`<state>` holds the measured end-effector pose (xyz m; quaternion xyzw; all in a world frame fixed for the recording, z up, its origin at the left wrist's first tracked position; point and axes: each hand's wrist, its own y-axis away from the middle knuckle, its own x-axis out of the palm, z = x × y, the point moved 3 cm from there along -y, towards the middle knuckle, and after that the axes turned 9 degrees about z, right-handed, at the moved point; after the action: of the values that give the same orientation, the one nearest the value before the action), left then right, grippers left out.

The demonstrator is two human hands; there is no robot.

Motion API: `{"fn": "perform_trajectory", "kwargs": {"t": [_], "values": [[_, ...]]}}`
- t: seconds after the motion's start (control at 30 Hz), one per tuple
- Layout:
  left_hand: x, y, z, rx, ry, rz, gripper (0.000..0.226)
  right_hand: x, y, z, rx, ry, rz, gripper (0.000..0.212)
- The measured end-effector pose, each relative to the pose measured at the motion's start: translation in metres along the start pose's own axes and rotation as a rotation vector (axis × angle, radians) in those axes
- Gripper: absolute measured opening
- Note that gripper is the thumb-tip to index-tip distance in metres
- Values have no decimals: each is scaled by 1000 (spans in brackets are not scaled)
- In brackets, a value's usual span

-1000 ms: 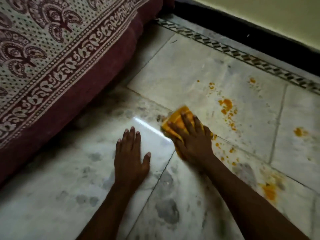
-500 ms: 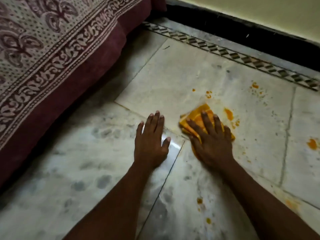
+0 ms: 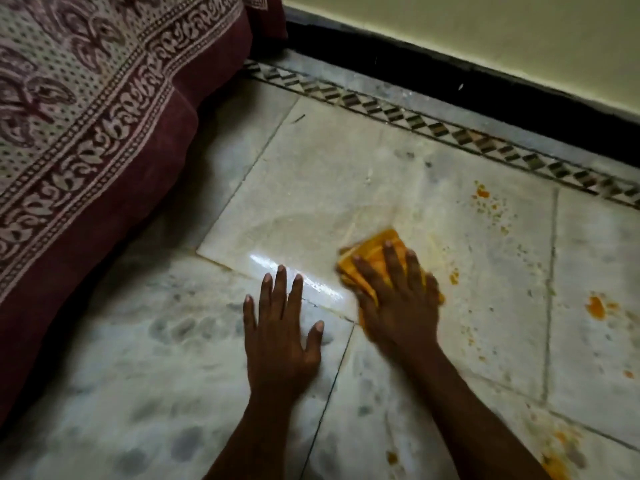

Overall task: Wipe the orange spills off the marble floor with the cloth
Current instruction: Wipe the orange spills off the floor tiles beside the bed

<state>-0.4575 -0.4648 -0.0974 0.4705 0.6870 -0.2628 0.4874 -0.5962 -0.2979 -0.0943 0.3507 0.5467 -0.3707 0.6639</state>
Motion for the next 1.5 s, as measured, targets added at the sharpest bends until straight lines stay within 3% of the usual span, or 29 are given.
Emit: {"fn": "perform_trajectory", "kwargs": {"t": [0.13,0.2,0.27,0.33,0.4,0.47,0.6,0.73,0.77,0.9,0.97,1.03,1.1,1.17,1.23,1.3,1.37,1.43,1.5], "values": [[-1,-1,-3,-21,-10,22,85,-6,-71,-18,380,-109,-36,59],[-3,-1,-3,-24,-12,33,87,-2,-117,6,454,-191,-36,58],[-3,0,-2,-23,-17,47,88,4,-132,34,351,-166,-58,56],[-4,0,-3,-21,-19,62,87,8,-105,49,116,-56,-4,55],[-4,-1,-4,-25,-11,69,86,2,-49,40,-124,3,64,55],[-4,-4,-5,-21,-5,82,86,-4,-11,3,-197,20,100,55],[-2,-3,-4,-20,-12,79,87,-15,-53,-40,185,-34,146,59],[-3,-3,-4,-23,-17,73,86,-7,-155,19,469,-250,130,62],[-3,-3,-4,-18,-19,71,86,-1,-164,38,417,-236,133,60],[-2,-2,-2,-20,-13,75,87,7,-106,77,-168,-19,132,56],[-2,-3,-4,-20,-3,81,87,4,-60,53,-265,11,153,56],[-2,-3,-3,-28,-8,80,87,0,-36,15,-148,-12,143,53],[-1,-2,-2,-23,-16,75,87,-3,-55,-16,108,-39,114,54],[0,-2,-1,-24,-21,72,87,-7,-104,-17,357,-116,98,57],[0,-3,-2,-33,-27,70,87,-8,-157,7,484,-216,81,59],[0,-2,-4,-28,-44,56,87,-1,-190,40,421,-235,116,59],[-2,-2,-4,-20,-47,55,86,4,-186,67,160,-148,136,57],[-3,-2,-3,-28,-36,59,87,2,-142,78,-152,-48,150,58],[-4,0,-3,-46,-31,67,88,0,-91,59,-251,-60,207,59]]}}
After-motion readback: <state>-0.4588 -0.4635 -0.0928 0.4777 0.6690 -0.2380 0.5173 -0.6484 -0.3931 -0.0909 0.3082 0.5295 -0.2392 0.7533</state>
